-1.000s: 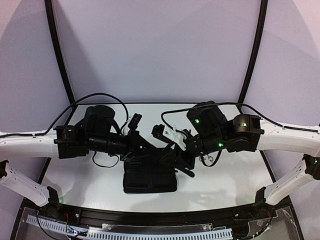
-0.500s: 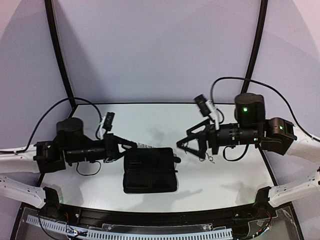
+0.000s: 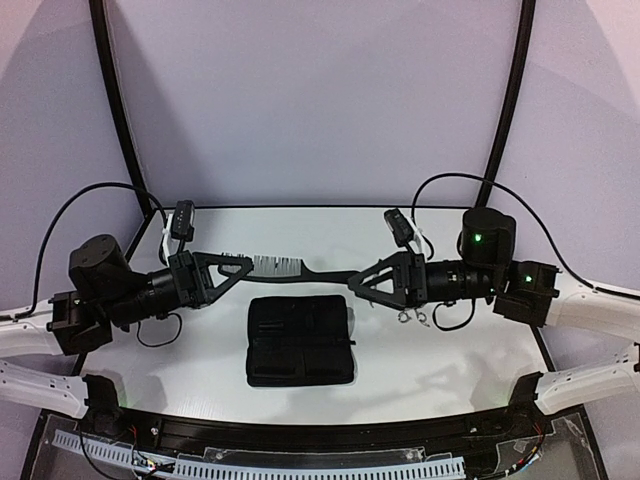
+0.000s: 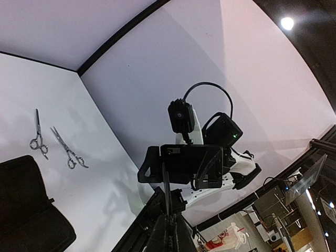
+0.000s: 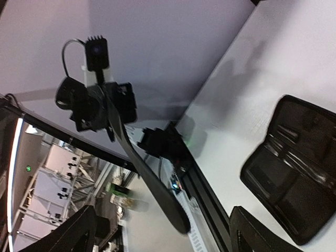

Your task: Sort the hair-cutting tools

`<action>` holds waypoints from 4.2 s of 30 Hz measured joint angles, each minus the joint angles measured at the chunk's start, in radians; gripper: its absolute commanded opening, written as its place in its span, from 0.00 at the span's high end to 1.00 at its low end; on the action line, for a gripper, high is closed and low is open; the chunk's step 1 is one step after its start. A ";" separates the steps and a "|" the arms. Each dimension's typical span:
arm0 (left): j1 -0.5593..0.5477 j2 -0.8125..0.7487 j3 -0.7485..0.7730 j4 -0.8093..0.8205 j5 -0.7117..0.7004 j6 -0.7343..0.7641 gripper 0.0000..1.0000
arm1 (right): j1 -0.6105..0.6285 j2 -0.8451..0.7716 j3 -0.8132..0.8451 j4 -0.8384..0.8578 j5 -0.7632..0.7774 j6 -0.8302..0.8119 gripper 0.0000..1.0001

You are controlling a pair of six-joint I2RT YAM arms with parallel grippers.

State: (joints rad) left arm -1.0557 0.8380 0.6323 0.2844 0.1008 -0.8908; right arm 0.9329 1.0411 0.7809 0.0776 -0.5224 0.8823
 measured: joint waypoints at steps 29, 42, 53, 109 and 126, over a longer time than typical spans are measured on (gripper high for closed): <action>0.000 0.076 0.032 0.030 -0.020 0.012 0.99 | -0.001 0.094 -0.018 0.340 -0.113 0.146 1.00; -0.001 0.058 0.080 -0.259 -0.127 -0.025 0.01 | -0.004 -0.035 0.012 0.028 0.024 0.038 1.00; 0.077 0.138 0.072 -0.807 -0.244 -0.239 0.02 | -0.134 -0.184 -0.102 -0.381 0.062 0.010 1.00; 0.131 0.727 0.154 -0.662 -0.161 -0.081 0.99 | -0.256 0.139 -0.288 -0.149 -0.113 0.041 1.00; 0.131 0.719 0.136 -0.636 -0.160 -0.058 0.99 | -0.290 0.400 -0.233 -0.062 -0.203 -0.018 1.00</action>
State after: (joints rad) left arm -0.9245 1.5567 0.7681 -0.3514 -0.0593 -0.9488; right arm 0.6427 1.4411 0.5481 0.0157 -0.7258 0.8644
